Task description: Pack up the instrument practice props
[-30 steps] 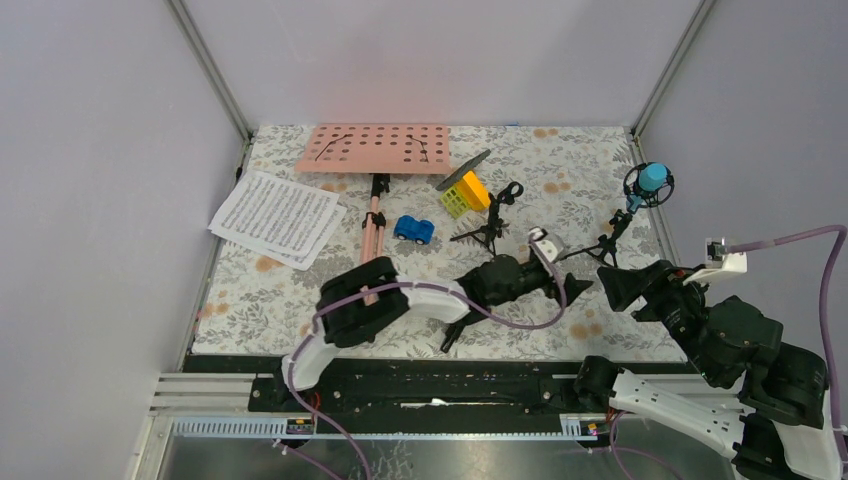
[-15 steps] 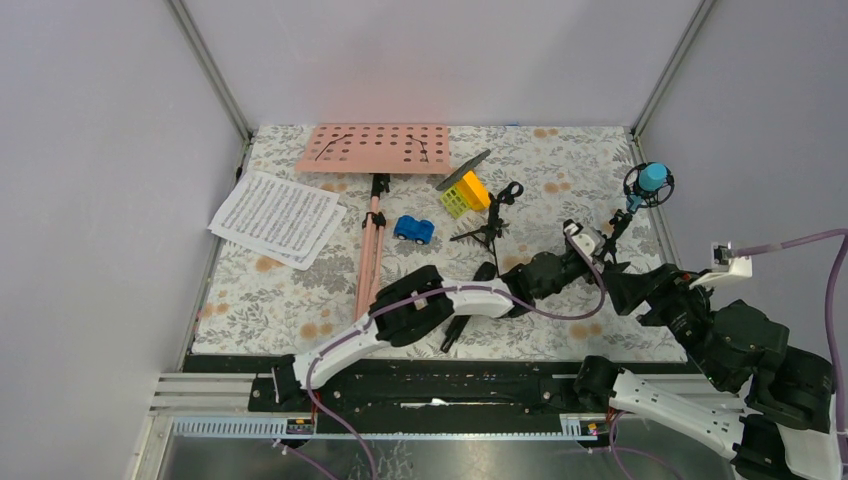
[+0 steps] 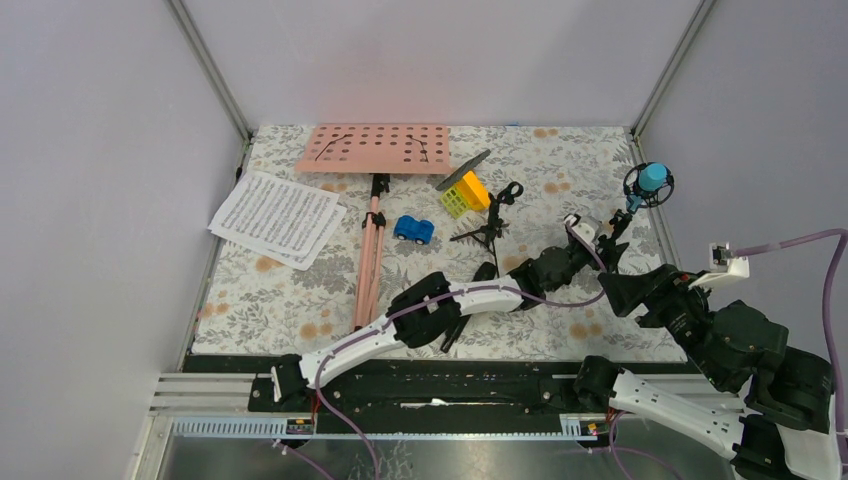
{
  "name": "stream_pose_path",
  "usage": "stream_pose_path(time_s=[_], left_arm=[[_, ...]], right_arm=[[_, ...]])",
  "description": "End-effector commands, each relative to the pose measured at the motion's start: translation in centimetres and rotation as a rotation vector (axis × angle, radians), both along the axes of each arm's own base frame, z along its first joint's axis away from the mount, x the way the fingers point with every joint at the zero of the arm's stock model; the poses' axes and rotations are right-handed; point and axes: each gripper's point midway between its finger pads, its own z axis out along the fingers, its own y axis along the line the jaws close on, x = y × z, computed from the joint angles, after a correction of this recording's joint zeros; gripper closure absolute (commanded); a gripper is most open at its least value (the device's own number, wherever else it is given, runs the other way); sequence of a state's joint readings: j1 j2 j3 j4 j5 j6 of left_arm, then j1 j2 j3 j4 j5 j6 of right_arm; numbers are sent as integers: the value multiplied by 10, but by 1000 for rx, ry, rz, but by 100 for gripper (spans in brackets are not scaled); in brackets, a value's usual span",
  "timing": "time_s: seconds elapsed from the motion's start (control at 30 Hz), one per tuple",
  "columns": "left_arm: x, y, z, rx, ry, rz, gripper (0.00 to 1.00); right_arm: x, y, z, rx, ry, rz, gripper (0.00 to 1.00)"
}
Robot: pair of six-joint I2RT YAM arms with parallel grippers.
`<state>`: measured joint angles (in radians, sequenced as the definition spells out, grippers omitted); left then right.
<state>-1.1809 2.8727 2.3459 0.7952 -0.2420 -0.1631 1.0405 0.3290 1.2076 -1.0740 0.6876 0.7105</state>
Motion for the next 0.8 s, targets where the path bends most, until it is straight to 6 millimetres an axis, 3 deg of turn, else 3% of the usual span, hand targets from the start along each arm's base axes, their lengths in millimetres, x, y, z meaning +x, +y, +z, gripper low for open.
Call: stream_pose_path(time_s=[0.0, 0.17, 0.3, 0.63, 0.77], left_arm=[[11, 3, 33, -126, -20, 30, 21], [19, 4, 36, -179, -9, 23, 32], [15, 2, 39, -192, -32, -7, 42], [-14, -9, 52, -141, -125, -92, 84], [-27, -3, 66, -113, -173, -117, 100]], right_arm=[[-2, 1, -9, 15, 25, 0, 21], [-6, 1, -14, 33, 38, 12, 20], [-8, -3, -17, 39, 40, 6, 19], [-12, -14, -21, 65, 42, -14, 18], [-14, -21, -19, 67, 38, -30, 18]])
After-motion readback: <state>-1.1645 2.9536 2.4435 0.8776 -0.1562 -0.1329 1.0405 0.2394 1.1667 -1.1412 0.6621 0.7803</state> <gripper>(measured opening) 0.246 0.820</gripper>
